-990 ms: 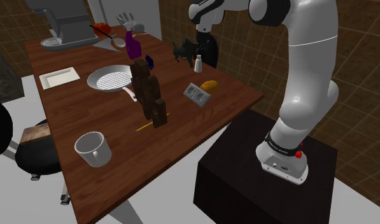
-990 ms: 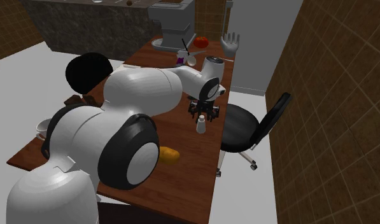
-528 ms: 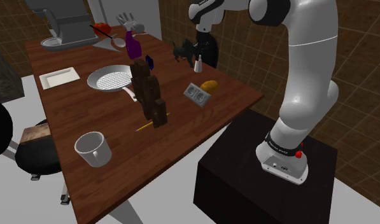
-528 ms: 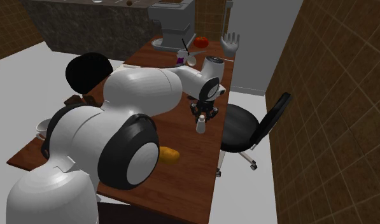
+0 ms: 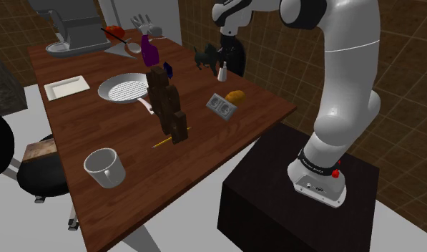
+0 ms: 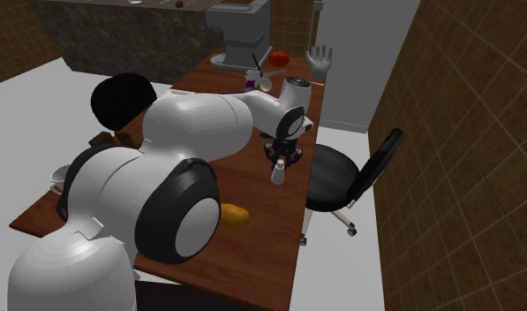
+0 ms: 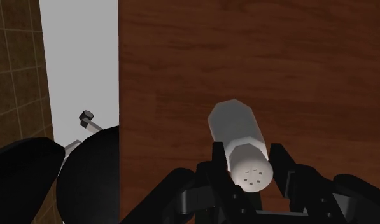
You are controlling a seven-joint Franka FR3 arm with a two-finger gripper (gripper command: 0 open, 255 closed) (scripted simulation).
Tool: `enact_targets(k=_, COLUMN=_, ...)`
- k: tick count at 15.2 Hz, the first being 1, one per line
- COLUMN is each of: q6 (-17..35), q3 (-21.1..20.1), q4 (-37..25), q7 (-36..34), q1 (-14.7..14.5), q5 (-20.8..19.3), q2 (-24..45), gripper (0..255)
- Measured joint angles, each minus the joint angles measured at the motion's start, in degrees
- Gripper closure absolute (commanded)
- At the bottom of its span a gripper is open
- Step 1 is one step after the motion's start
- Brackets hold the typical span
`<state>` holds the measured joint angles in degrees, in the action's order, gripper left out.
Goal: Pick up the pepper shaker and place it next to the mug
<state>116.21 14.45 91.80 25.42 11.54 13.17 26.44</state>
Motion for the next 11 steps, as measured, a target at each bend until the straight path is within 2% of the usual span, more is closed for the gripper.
enact_targets(k=11, q6=-7.1, q3=0.4, q4=-5.0, q7=-1.3, q1=0.0, q5=-1.1, q2=-2.2, gripper=255)
